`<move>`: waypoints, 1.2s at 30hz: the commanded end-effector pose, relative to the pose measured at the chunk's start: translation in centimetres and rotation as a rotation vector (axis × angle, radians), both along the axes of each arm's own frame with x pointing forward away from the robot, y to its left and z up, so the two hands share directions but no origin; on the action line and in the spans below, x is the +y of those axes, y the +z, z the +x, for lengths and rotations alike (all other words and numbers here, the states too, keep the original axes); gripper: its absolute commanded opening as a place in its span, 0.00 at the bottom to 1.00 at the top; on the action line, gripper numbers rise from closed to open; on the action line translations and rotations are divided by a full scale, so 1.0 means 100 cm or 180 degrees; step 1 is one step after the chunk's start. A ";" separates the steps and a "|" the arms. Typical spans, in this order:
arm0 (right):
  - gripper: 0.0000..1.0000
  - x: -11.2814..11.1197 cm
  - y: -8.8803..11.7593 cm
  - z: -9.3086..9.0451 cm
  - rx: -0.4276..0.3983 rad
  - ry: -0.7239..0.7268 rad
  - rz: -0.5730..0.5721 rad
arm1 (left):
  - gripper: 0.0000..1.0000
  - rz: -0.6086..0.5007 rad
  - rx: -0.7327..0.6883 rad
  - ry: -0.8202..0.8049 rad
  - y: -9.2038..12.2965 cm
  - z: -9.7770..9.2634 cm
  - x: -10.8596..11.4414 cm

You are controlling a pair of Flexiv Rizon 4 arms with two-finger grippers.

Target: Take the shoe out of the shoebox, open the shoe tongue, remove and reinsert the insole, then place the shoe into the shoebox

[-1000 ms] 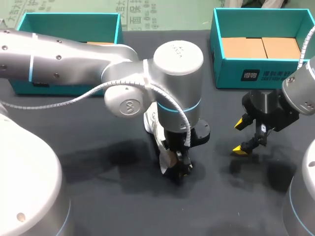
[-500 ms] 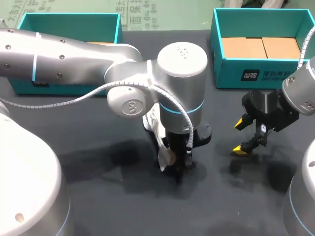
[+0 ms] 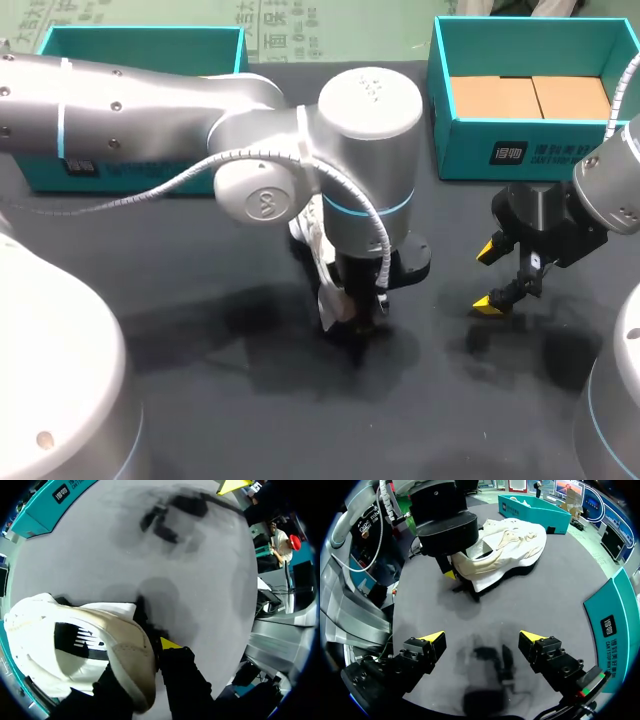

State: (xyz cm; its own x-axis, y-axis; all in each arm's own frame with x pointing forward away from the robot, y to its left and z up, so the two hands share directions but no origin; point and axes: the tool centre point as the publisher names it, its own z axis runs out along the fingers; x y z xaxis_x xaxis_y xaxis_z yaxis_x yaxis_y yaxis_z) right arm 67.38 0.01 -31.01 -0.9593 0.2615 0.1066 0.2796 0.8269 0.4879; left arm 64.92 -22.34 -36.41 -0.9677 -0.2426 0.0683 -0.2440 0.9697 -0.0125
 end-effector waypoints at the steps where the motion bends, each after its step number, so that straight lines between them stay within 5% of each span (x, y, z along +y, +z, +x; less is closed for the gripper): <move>1: 1.00 0.000 0.000 -0.001 -0.0006 -0.0004 -0.0005 | 0.00 -0.0013 0.0003 -0.0095 0.036 0.008 0.016; 18: 1.00 0.000 0.000 -0.001 -0.0006 -0.0004 -0.0005 | 0.00 -0.0007 -0.0062 -0.0429 0.124 0.059 0.076; 36: 1.00 0.000 0.000 -0.001 -0.0006 -0.0004 -0.0005 | 0.00 0.0003 -0.0162 -0.0463 0.128 0.067 0.084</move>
State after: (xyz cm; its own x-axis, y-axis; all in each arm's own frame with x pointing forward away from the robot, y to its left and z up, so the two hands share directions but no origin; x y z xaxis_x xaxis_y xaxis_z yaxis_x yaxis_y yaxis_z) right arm 67.38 0.01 -31.01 -0.9593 0.2616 0.1066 0.2797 0.8269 0.4879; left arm 71.48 -14.64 -24.28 -0.9937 -0.1079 0.0310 -0.1083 0.9940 -0.0119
